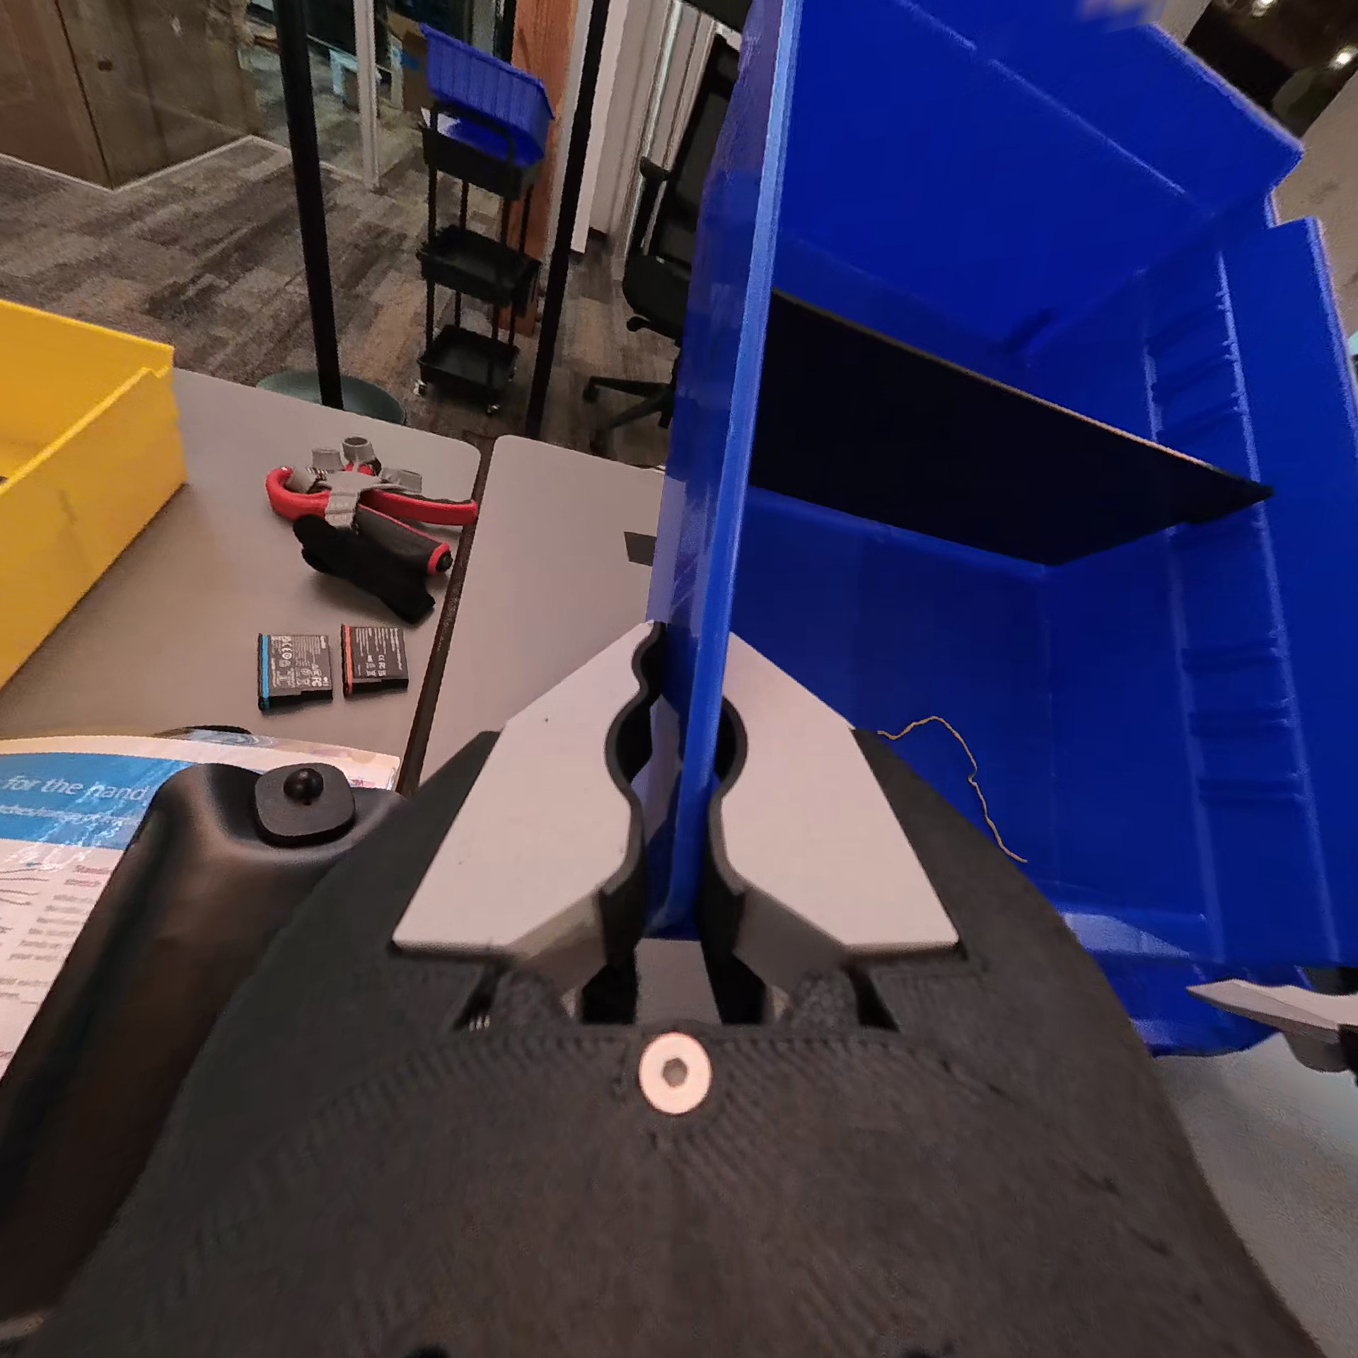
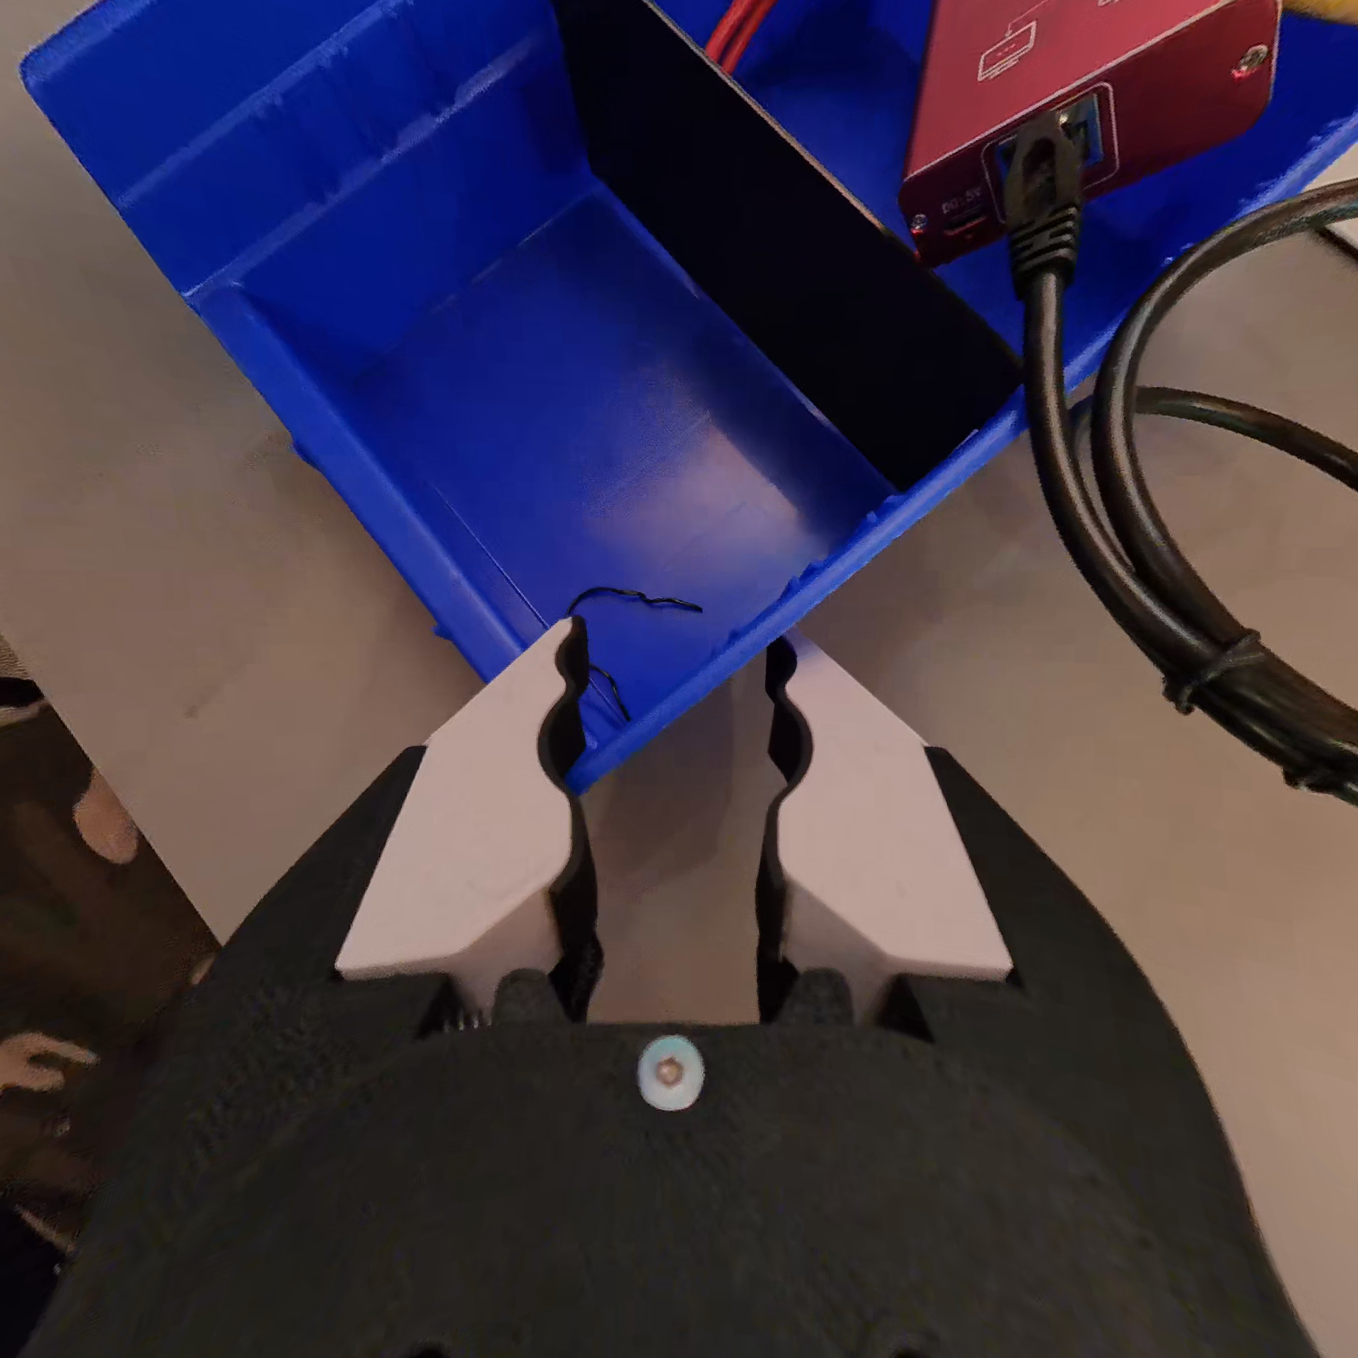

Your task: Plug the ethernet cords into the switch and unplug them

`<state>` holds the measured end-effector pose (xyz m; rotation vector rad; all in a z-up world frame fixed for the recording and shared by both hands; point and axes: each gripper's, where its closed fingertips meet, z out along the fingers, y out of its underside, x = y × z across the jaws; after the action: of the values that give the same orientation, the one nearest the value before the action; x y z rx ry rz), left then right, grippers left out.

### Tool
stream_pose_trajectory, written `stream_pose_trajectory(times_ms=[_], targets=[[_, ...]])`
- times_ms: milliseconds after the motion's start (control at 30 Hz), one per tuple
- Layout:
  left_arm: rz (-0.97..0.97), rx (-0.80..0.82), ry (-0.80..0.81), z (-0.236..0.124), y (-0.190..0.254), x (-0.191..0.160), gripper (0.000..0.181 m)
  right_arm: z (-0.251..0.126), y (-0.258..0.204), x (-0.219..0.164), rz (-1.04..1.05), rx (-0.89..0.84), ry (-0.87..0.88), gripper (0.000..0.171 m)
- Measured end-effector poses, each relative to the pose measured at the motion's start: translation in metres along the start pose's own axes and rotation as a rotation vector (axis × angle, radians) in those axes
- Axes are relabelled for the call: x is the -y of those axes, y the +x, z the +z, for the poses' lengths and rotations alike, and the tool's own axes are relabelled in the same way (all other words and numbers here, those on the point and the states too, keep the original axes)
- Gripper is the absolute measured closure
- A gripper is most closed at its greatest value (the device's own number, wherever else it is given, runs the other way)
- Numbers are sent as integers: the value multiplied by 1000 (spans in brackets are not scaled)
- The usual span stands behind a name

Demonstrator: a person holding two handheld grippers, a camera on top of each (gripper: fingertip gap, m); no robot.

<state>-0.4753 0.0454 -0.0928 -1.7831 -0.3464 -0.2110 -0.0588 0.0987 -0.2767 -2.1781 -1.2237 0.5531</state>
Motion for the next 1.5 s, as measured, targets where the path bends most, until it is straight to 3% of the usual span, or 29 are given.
stream_pose_trajectory(times_ms=[433,633,800,900,967,1100,1500], targets=[[11,-29,32,-10,8,16,178,93,-91,88,-135,133,-1,110],[29,-27,32,-8,13,16,178,98,-104,92,-139,215,-31,102],[71,-58,31,6,43,15,178,56,-105,81,-104,319,48,99],[97,-88,25,22,77,9,178,4,-82,104,-69,288,312,97],[116,-108,12,36,105,1,178,-35,-67,115,-41,278,454,85],[195,-171,-60,65,174,-29,178,-95,-40,113,18,243,609,75],[297,-378,-288,126,343,-135,176,-163,27,-3,182,208,549,84]])
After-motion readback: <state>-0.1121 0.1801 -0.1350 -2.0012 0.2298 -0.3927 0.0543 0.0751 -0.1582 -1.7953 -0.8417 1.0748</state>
